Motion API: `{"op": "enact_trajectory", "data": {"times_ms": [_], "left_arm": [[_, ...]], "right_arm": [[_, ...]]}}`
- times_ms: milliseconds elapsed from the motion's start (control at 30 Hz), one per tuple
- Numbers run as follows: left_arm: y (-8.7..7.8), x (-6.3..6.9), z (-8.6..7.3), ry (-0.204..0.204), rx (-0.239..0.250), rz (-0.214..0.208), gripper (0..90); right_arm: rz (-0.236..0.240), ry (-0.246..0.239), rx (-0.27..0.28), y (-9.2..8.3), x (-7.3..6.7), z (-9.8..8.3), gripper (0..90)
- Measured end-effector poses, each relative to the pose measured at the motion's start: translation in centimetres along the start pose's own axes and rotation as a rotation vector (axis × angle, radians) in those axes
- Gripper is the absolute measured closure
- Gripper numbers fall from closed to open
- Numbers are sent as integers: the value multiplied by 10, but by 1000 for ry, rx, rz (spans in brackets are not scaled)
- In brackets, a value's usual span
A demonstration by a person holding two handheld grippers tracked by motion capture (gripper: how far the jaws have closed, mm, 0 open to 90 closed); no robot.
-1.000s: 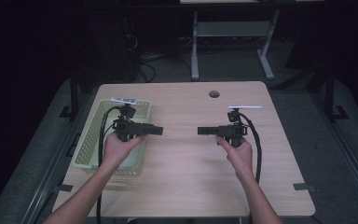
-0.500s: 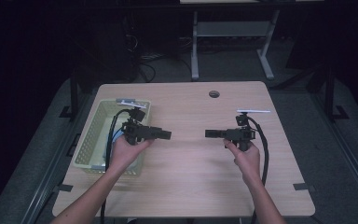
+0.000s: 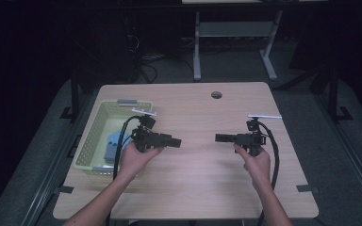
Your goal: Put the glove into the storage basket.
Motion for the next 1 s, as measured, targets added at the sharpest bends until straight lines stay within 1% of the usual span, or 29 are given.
{"op": "enact_trajectory", "data": {"times_ms": [33, 100, 367, 633, 733, 900, 1000], "left_arm": [[2, 1, 0, 5, -6, -1, 313], [4, 4, -1, 12, -6, -6, 312], [15, 16, -6, 29, -21, -28, 306], [26, 22, -15, 24, -40, -52, 301], [30, 24, -19, 27, -41, -51, 301], [39, 28, -27, 17, -46, -75, 298], [42, 31, -31, 26, -55, -76, 297]], "right_arm": [[-4, -5, -1, -1, 3, -1, 298], [-4, 7, 1, -3, 5, -2, 300], [-19, 19, 12, -14, 18, -8, 296], [-23, 44, 29, -24, 30, -13, 296], [-30, 45, 31, -28, 35, -15, 292], [-32, 62, 43, -36, 43, -19, 293], [-40, 65, 42, -39, 47, -21, 293]]}}
Point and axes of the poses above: each handheld gripper's, and its own axes: y roughly forward along the jaws, z roughly out of its top, x roughly to its right, the point moved 3 cm from there along y, roughly forward along the jaws, and after that the axes turned 8 degrees about y, right-handed, at the moved point
